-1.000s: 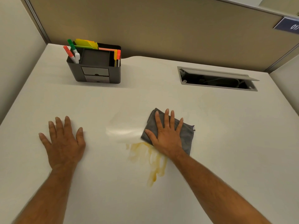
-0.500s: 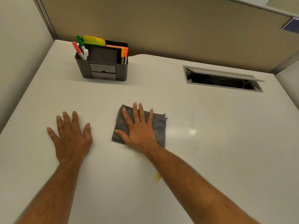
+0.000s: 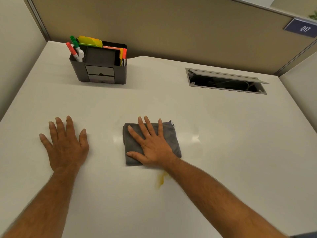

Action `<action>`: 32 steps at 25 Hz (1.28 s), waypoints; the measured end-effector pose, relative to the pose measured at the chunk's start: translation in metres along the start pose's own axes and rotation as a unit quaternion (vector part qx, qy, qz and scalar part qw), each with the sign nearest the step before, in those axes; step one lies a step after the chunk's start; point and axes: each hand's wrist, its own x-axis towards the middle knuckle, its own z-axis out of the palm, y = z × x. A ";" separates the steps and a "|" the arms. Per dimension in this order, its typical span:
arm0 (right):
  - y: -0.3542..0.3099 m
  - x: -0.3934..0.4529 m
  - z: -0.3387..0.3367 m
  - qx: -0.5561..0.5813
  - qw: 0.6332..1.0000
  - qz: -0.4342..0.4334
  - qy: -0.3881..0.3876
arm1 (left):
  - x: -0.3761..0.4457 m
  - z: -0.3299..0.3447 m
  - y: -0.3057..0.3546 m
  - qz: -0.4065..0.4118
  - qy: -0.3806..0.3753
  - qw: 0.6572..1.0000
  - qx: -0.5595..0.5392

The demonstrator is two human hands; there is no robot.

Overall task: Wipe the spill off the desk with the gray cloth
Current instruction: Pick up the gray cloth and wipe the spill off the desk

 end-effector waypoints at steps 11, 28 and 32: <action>0.058 -0.042 -0.005 0.013 0.982 0.188 -0.023 | 0.000 -0.001 0.001 0.005 0.007 1.000 -0.005; -0.030 -0.018 -0.003 0.045 0.986 0.160 -0.025 | -0.002 0.000 0.004 0.025 0.014 1.000 -0.001; -0.048 -0.013 -0.001 0.043 0.993 0.113 -0.011 | -0.002 -0.001 0.003 0.033 -0.005 0.999 -0.006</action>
